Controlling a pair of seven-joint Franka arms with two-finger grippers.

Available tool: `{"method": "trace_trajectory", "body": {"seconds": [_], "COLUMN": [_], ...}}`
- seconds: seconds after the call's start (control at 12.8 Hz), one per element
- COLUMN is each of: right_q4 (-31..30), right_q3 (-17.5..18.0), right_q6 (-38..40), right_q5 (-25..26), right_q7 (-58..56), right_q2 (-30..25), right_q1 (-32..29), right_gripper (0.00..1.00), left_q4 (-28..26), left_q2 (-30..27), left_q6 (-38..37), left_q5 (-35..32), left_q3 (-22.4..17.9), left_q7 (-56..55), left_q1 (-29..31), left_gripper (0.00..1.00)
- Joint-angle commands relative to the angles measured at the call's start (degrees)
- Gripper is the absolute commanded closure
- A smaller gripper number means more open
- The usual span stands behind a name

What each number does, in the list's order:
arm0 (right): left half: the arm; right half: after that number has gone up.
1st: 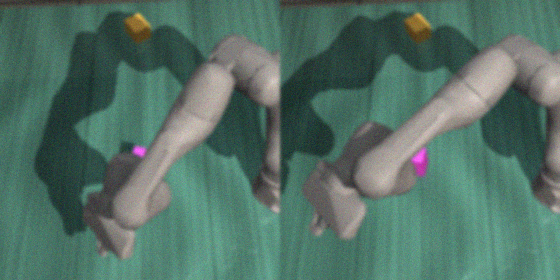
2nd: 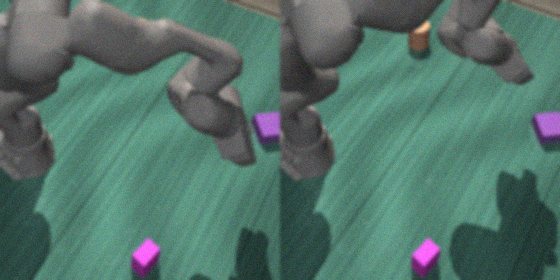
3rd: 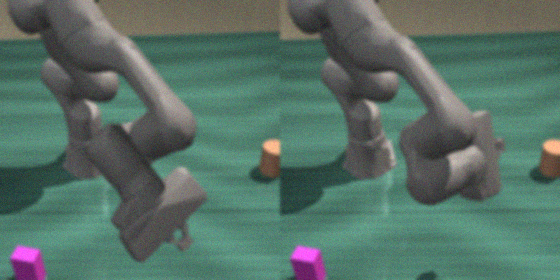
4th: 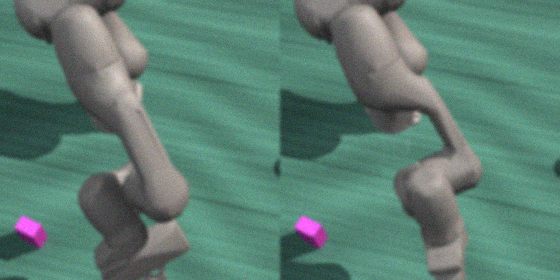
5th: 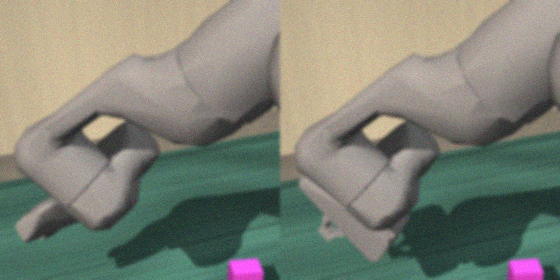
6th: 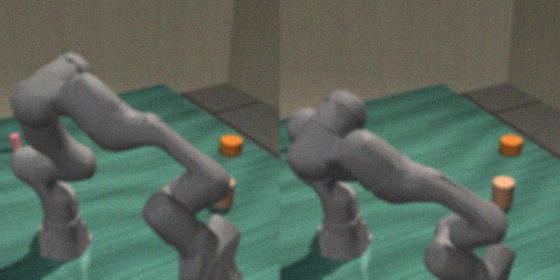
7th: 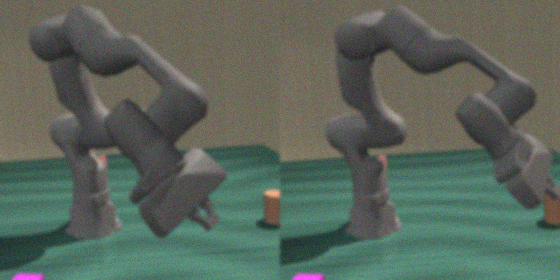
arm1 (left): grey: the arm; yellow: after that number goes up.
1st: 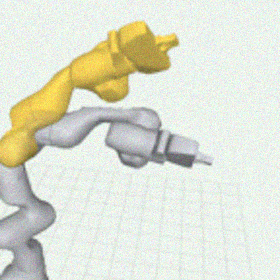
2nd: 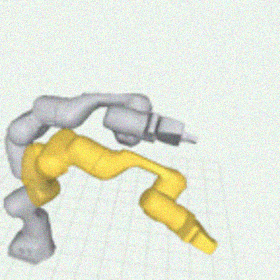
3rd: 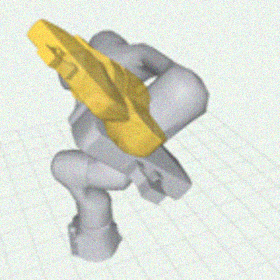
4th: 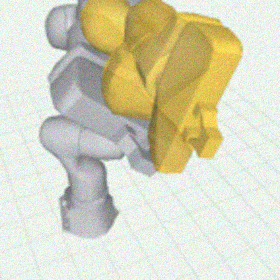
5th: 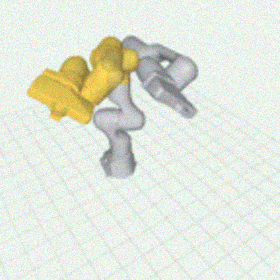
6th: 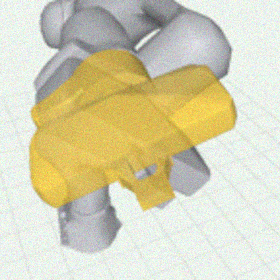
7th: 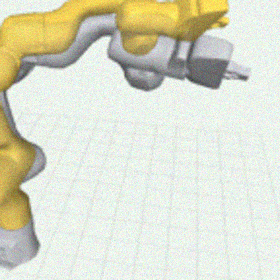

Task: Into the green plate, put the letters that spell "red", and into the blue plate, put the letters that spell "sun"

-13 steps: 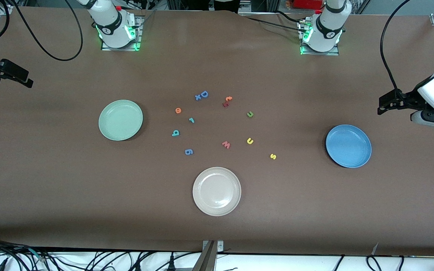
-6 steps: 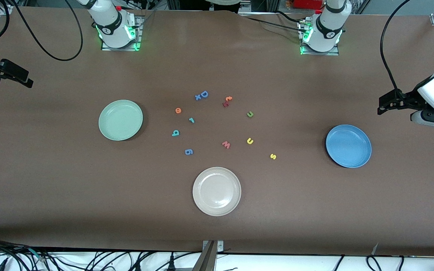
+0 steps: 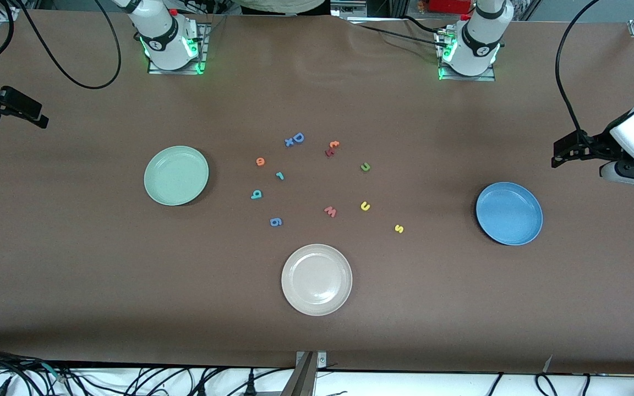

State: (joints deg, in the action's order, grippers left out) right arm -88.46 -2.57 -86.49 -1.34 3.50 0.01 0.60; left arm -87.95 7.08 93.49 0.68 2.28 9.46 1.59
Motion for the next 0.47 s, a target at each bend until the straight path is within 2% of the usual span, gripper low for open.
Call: {"method": "trace_trajectory", "body": {"seconds": [0.0, 0.39], "right_q4": [1.5, 1.4], "right_q3": [0.0, 0.0], "right_q6": [1.1, 1.1], "right_q5": [0.2, 0.2], "right_q7": [0.6, 0.6], "right_q2": [0.5, 0.5], "right_q1": [0.1, 0.1], "right_gripper": [0.0, 0.0], "left_q4": [1.2, 1.2], "left_q2": [-0.3, -0.3], "left_q6": [-1.7, -2.0], "left_q5": [-0.3, -0.2], "left_q3": [0.8, 0.7], "left_q7": [-0.8, -0.8], "left_q1": [0.5, 0.5], "left_gripper": [0.0, 0.0]}}
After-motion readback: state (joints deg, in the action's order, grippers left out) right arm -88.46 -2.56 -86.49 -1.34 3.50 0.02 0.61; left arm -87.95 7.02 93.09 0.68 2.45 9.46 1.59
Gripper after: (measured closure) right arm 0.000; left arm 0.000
